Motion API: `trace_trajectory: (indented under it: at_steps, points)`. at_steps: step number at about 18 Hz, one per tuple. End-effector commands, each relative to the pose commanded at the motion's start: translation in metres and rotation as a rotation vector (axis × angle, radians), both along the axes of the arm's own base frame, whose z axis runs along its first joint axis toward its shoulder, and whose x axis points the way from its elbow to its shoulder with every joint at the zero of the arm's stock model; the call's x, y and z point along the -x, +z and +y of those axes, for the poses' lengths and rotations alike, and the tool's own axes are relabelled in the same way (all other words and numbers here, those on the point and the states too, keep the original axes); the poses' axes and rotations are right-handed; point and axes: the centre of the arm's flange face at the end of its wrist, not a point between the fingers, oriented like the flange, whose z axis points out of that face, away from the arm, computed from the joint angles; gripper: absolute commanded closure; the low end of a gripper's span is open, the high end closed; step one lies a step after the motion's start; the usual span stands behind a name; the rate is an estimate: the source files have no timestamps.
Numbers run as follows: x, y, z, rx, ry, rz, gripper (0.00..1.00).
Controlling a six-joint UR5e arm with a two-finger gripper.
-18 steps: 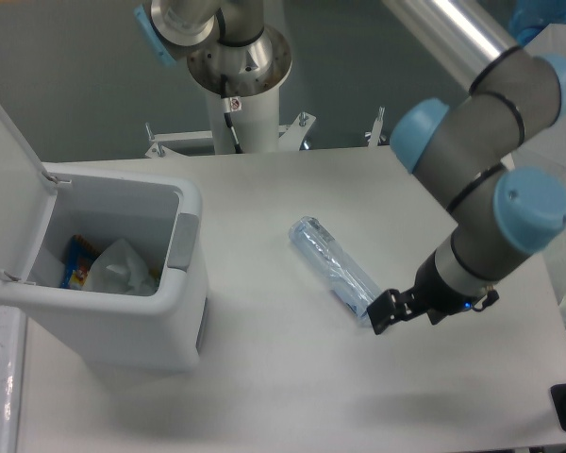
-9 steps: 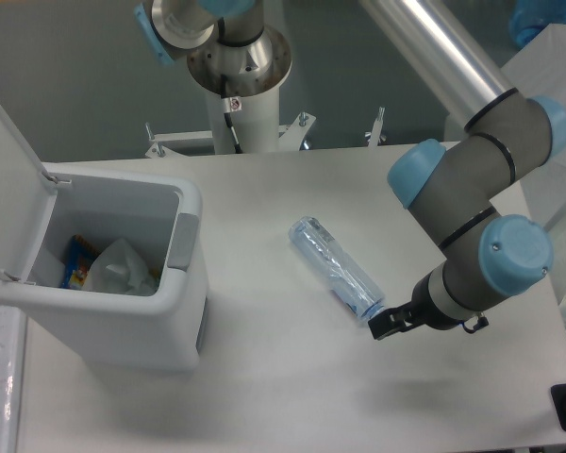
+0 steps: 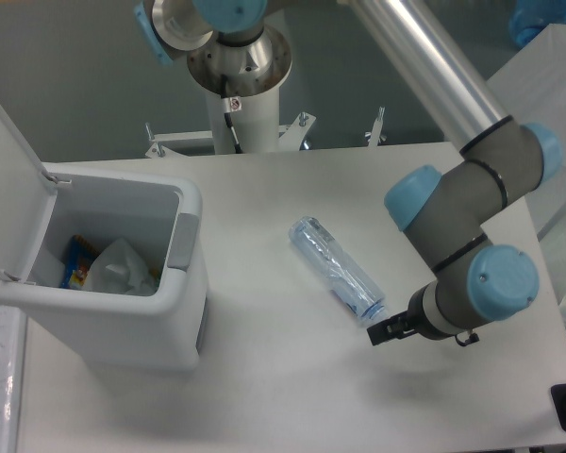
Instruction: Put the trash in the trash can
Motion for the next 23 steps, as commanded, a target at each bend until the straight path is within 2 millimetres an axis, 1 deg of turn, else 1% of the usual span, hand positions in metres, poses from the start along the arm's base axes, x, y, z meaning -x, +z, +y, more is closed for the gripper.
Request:
trace_trajectory:
  at_steps: [3,7,11,12,13,15,18,22,23]
  points:
    - [0.001,-0.005,-0.001,0.006,0.0,-0.002,0.0]
    - [-0.001,-0.017,-0.003,0.03,-0.005,-0.012,0.0]
    - [-0.015,-0.03,-0.004,0.05,-0.028,-0.04,0.0]
    - [-0.018,-0.031,-0.005,0.051,-0.034,-0.044,0.0]
    - [-0.019,-0.035,-0.006,0.055,-0.034,-0.051,0.0]
    - [-0.02,-0.035,-0.006,0.056,-0.036,-0.054,0.0]
    - [-0.021,-0.034,-0.005,0.055,-0.037,-0.051,0.16]
    - [-0.021,-0.03,-0.005,0.054,-0.037,-0.052,0.56]
    - [-0.022,-0.03,-0.005,0.054,-0.038,-0.052,0.64]
